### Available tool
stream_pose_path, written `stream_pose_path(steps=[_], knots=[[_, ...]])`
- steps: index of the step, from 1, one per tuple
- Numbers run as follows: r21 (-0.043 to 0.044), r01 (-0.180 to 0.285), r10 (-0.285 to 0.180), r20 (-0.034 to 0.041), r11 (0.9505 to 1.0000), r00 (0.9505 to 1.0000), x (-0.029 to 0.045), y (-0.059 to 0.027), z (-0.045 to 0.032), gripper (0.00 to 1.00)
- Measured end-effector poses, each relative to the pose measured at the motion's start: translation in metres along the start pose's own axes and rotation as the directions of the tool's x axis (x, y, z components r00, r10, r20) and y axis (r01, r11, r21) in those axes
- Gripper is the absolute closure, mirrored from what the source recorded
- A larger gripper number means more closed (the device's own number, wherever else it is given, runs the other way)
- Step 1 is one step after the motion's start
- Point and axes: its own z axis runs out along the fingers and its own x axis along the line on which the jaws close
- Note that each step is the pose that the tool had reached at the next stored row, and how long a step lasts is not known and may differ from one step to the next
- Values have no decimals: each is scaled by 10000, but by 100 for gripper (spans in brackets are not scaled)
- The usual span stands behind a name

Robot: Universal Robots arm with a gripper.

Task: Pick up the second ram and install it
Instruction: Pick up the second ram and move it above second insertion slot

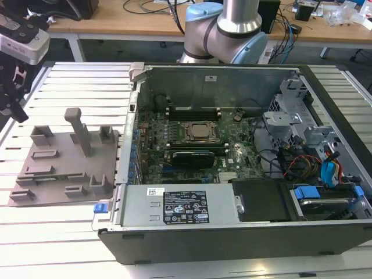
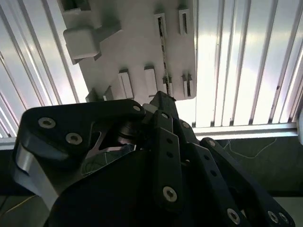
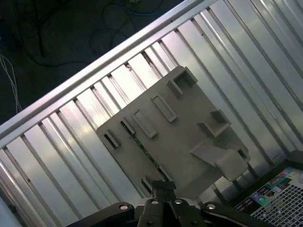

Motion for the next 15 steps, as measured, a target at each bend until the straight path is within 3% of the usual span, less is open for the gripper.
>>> stream_pose_path(steps=[3,9,11,13,15], knots=[[-13,489,-489,-18,9988,9988,0,0,0,89],[-40,1377,-1377,-48,9905,9905,0,0,0,89],[-48,1615,-1615,-55,9869,9869,0,0,0,89],[-63,2077,-2077,-70,9782,9782,0,0,0,89],[-72,2295,-2295,-77,9733,9733,0,0,0,89]])
